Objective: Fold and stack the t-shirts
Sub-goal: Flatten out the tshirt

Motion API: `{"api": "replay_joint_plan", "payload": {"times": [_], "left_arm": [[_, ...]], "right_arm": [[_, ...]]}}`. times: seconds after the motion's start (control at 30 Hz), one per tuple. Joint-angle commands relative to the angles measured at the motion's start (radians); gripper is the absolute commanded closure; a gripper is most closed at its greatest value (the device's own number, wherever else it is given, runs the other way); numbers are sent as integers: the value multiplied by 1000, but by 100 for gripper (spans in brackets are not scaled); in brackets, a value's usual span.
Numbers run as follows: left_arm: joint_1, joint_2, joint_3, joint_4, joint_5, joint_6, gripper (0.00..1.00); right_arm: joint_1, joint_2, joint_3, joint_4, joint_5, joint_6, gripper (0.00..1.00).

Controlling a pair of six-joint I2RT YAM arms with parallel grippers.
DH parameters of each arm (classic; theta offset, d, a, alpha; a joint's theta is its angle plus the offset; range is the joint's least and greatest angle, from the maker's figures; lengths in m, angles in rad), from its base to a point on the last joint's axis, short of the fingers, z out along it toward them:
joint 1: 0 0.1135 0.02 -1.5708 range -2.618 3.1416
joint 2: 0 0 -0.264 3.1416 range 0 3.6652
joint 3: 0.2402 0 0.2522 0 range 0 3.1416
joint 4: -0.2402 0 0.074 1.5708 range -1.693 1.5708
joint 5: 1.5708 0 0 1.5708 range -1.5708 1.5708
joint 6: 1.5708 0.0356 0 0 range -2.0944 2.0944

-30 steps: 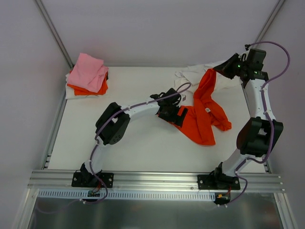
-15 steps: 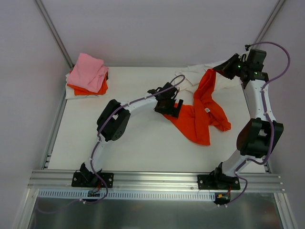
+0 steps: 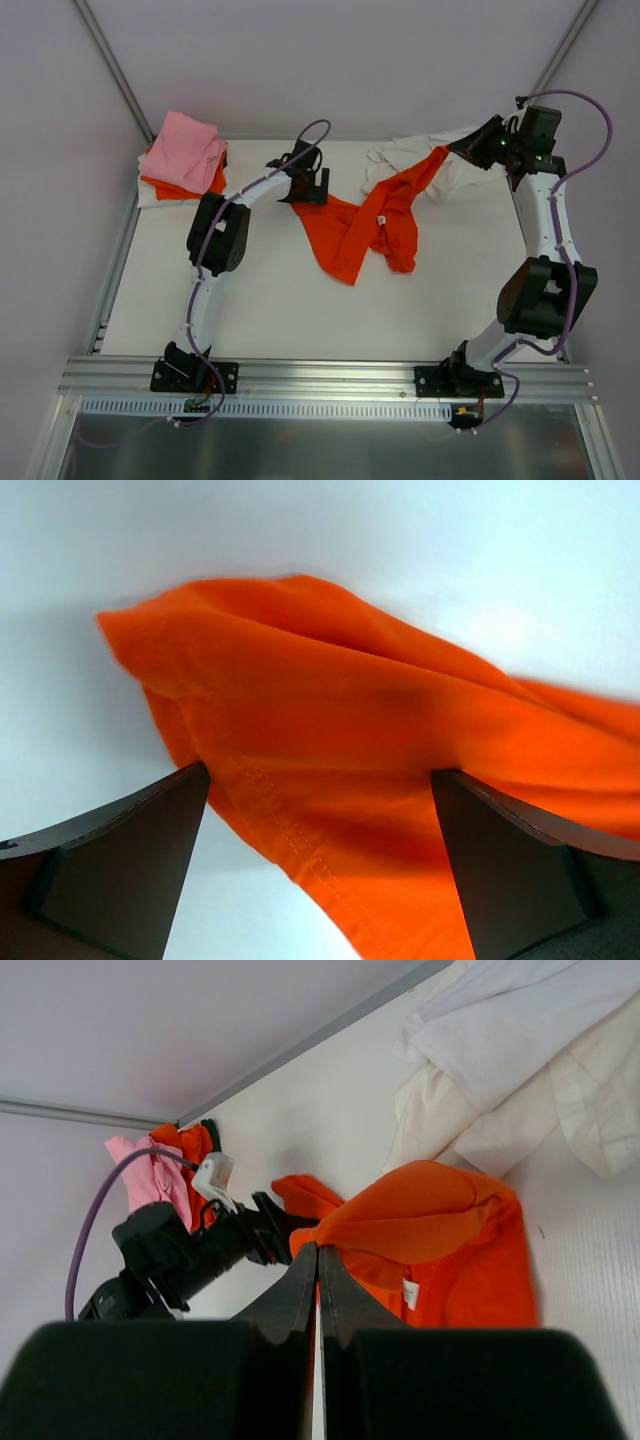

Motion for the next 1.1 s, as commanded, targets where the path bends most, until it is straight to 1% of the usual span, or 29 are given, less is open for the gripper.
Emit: {"api": "replay_joint_plan", "payload": {"times": [0.0, 0.07, 0.1, 0.17, 0.23, 0.27, 0.37, 0.43, 0.47, 0.5, 0.6, 0.67, 0.73, 0.8, 0.9, 0.93, 1.0, 1.07], "left_arm": [[90, 28, 57, -27, -58, 34, 3], [128, 13, 71, -31, -55, 36, 3], [134, -19, 70, -31, -44, 37, 3], [141, -70, 52, -30, 8, 46, 3], [136, -174, 19, -17, 50, 37, 3], [131, -214, -25, -10, 65, 36, 3], [84, -403, -94, -11, 84, 57, 3], [35, -477, -160, -14, 87, 75, 3], [15, -545, -186, -13, 91, 83, 3], [-7, -576, -211, -10, 103, 92, 3], [-115, -681, -324, -49, 116, 105, 3], [-149, -722, -358, -89, 140, 91, 3], [-195, -739, -421, -134, 124, 95, 3], [-206, -748, -470, -143, 94, 97, 3], [-221, -715, -525, -169, 30, 140, 4], [-225, -674, -522, -204, -7, 145, 4], [-226, -631, -512, -227, -4, 145, 4], [-228, -603, -510, -217, 51, 132, 4]], "right_arm": [[4, -69, -8, 12, -29, 0, 100], [4, -75, -13, 9, -29, 0, 100], [4, -79, -16, 8, -29, 0, 100], [5, -86, -22, 9, -32, 2, 100], [7, -97, -36, 11, -34, 0, 100], [7, -98, -40, 9, -32, -1, 100], [7, -120, -68, 9, -32, -6, 100], [7, -129, -91, 9, -31, -7, 100], [7, -138, -97, 9, -31, -7, 100], [7, -143, -103, 9, -32, -7, 100], [9, -157, -120, 9, -29, -7, 100], [9, -163, -123, 9, -26, -6, 100], [9, -164, -125, 8, -26, -6, 100], [9, -169, -128, 15, -25, -3, 100], [12, -169, -129, 20, -25, 5, 100], [12, -169, -131, 21, -26, 8, 100], [16, -169, -129, 23, -25, 9, 100], [19, -168, -125, 24, -23, 14, 100]]}}
